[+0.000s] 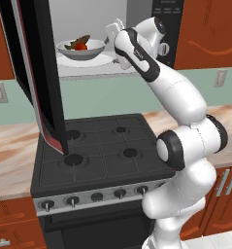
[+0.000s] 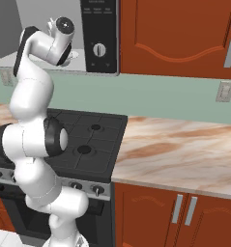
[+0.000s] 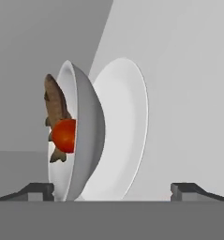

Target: The microwave is finished heating the fish and tomato. Take the bowl containing the food and place it on the dining counter.

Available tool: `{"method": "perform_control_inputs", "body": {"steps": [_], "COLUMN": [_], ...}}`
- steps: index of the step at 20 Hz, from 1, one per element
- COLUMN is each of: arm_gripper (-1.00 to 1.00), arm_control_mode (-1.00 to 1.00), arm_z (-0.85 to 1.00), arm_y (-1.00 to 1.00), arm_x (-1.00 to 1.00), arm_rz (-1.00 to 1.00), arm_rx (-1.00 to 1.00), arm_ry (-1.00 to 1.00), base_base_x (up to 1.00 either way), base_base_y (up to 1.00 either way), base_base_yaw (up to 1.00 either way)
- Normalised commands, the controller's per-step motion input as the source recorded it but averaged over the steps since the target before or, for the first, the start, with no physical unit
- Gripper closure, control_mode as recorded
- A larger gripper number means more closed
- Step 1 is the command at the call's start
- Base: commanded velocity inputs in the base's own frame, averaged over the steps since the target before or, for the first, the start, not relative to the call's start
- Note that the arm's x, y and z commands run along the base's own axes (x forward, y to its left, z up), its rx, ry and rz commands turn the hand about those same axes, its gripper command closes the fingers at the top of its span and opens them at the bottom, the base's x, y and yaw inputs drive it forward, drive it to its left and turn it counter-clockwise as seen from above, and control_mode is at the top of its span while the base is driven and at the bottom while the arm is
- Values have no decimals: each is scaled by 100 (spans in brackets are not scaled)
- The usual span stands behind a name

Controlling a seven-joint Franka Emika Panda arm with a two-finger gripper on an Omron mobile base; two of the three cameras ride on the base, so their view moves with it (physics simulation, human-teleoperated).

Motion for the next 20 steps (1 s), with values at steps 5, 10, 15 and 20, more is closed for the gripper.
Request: {"method": "perform_control_inputs", "body": {"steps": [5,10,15,20], "arm_gripper": [-100,-100,-100,-100], "arm_control_mode": [-100,-100,-100,-100], "arm_z": [0,0,0,-10], "arm_y": [18,20,14,8], "arm_x": [44,41,36,23], "arm_rz": [0,0,0,0], "arm_rx": [0,0,0,-2], "arm_ry": [5,7,3,5], "base_base_x": [0,0,0,0], "base_base_y": [0,0,0,0], "base_base_yaw": [0,0,0,0]}}
